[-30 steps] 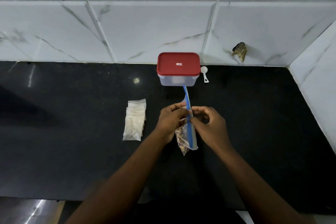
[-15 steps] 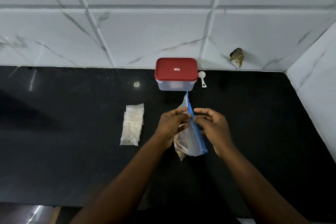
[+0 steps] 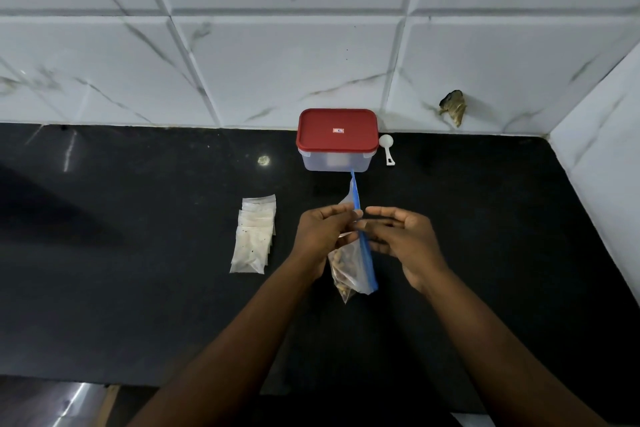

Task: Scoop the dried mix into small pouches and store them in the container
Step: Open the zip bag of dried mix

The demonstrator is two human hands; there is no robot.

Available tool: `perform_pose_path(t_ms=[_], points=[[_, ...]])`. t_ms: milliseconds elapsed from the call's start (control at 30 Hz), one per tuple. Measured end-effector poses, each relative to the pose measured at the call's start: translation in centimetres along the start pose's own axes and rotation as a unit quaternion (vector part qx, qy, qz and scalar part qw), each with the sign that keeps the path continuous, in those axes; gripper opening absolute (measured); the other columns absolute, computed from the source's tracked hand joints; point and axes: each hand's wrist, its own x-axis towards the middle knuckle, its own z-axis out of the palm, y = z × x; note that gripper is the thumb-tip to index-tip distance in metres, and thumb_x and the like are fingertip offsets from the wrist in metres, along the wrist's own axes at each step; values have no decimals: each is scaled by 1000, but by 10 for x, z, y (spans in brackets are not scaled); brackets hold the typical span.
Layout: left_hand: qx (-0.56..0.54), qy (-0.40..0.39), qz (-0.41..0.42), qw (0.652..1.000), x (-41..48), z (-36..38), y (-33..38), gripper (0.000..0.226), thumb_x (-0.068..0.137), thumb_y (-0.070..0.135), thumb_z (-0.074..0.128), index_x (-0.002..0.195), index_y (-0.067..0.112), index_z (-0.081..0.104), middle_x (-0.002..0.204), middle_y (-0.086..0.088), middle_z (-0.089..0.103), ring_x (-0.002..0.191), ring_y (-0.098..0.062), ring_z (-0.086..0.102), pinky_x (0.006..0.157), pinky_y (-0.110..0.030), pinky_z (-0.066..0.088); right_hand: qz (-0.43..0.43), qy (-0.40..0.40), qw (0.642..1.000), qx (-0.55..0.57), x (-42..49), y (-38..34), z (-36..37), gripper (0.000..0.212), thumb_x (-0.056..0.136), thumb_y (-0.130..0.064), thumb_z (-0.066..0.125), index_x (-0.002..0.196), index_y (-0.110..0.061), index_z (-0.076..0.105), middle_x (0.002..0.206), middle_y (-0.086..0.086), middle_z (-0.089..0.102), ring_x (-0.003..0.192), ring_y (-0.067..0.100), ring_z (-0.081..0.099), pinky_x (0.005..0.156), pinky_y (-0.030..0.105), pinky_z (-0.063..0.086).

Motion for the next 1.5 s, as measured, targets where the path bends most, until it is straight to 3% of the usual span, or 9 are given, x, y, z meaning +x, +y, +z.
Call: perform_pose_path(t_ms=[133,300,433,567,733,900,1067,1200,1500], points=[[18,-17,3,1000,0,-3,-1,18,95,9,68,111,5,76,104,-10,79,94,-20,77,76,-27,60,23,1,1000,-7,4,1,2,16,91,-10,73,106,-15,74,95,3,79,85,15,77,66,27,61],[59,-34,-5,998,0,-6,0,18,98,9,64,111,5,75,104,-11,78,92,-17,77,76,-26,61,-11,11,990,-141,12,2,2,15,90,-15,74,105,-18,74,95,1,77,84,11,77,74,34,64],[153,14,45,987,3,-13,4,11,93,7,71,98,13,78,96,-5,79,89,-20,78,80,-36,65,-35,35,983,-176,15,-1,-3,14,92,-8,71,103,-17,75,93,0,76,77,7,76,65,25,62],[304,92,128,940,2,-36,17,18,90,9,75,83,25,74,85,6,76,76,-5,75,67,-18,60,-64,111,975,-182,19,-6,-27,13,89,-4,73,95,-14,77,84,3,77,71,10,76,63,26,62],[302,122,130,936,3,-65,23,5,92,12,73,94,16,76,93,2,76,83,-10,76,75,-28,64,-35,129,972,-192,23,-8,-54,11,93,-9,71,97,-19,75,89,2,75,75,11,75,63,23,61],[297,90,76,948,4,-52,23,6,96,23,69,96,18,73,94,-1,75,83,-12,75,71,-26,63,6,87,984,-159,23,-7,-45,14,97,-17,66,109,-15,74,92,11,74,83,19,75,68,34,64],[225,52,-6,973,3,-43,22,18,101,21,64,103,7,74,97,-13,78,79,-17,77,62,-25,61,61,50,991,-112,23,-11,-35,15,100,-23,64,107,-13,72,102,8,75,90,21,75,66,34,63],[44,1,-87,995,1,-38,22,19,105,14,52,112,5,67,104,-15,73,90,-21,71,76,-32,62,113,28,993,-19,23,-14,-28,19,104,-20,55,110,-9,69,106,12,74,95,25,73,73,38,60],[-292,-14,-198,936,7,-46,12,26,107,13,45,105,-2,67,92,-23,75,90,-29,72,83,-44,55,262,38,927,267,34,-4,-34,22,106,-14,46,110,-2,64,102,19,71,96,29,68,85,46,50]])
